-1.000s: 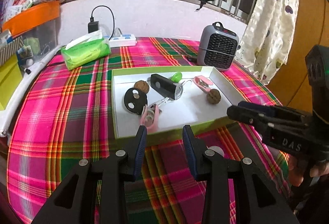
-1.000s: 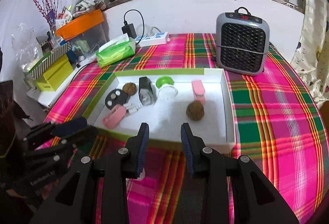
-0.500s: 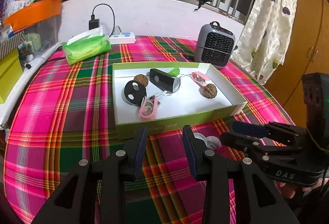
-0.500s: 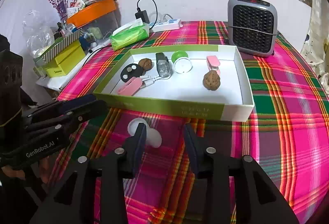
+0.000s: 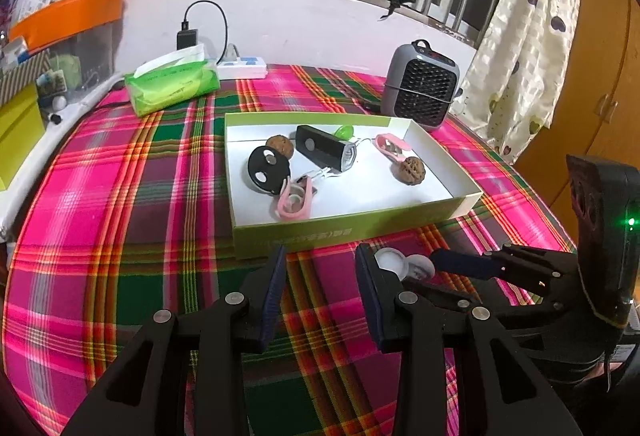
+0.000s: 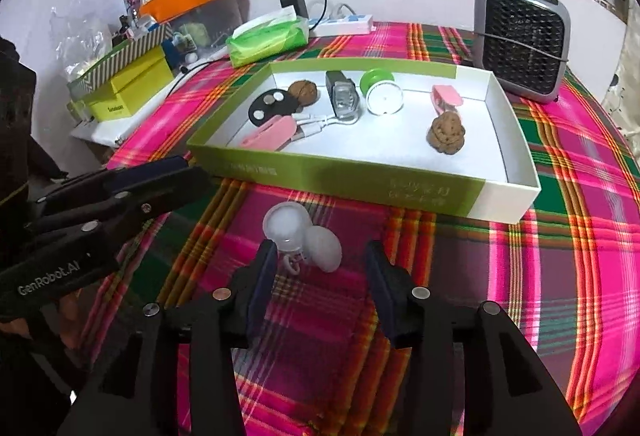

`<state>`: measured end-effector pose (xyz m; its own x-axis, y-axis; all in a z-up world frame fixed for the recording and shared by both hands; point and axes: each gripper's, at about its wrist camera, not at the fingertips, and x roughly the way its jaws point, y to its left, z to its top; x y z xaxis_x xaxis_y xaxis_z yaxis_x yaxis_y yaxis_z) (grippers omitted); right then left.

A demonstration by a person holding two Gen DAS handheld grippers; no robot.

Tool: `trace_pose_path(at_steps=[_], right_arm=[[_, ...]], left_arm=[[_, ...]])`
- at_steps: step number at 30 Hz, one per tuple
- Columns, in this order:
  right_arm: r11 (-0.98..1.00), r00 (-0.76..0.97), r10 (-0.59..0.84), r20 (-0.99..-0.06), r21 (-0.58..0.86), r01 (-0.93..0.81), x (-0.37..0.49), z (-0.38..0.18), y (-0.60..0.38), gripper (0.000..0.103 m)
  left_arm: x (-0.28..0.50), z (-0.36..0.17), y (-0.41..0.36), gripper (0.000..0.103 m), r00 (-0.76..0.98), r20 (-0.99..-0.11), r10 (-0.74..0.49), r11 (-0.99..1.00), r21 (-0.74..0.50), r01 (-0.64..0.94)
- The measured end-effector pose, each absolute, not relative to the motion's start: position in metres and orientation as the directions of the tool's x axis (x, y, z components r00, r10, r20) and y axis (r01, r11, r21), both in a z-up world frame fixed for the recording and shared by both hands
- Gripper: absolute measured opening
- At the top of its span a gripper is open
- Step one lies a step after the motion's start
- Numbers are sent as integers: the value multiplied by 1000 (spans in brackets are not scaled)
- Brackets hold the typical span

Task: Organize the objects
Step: 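Withdraw both grippers and grasp the white egg-shaped item with the right gripper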

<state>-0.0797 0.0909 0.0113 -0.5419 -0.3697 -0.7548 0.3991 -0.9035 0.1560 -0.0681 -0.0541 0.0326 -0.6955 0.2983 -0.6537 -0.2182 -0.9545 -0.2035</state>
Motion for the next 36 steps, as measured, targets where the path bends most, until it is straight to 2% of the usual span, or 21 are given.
trace_pose_path(at_steps=[14,19,28,36], right_arm=[[-904,-553,-302,-776,49,424,-81,10,81,46],[-907,-553,-306,-775,60,417,-85,10,86,46],[-910,-554,-318,-769,83,407,-84,11,93,33],[-914,-556,-325,-765,104,392,-85,12,103,33]], left_arm=[[-70,28,-53,34,-683,-664,304,-953,-202,-227],[-70,28,-52,34,-680,-667,303,-953,-201,-227],[-72,26,-48,34,-672,-677,301,-953,-194,-233],[-75,25,-39,34,-654,-688,314,-948,-195,-251]])
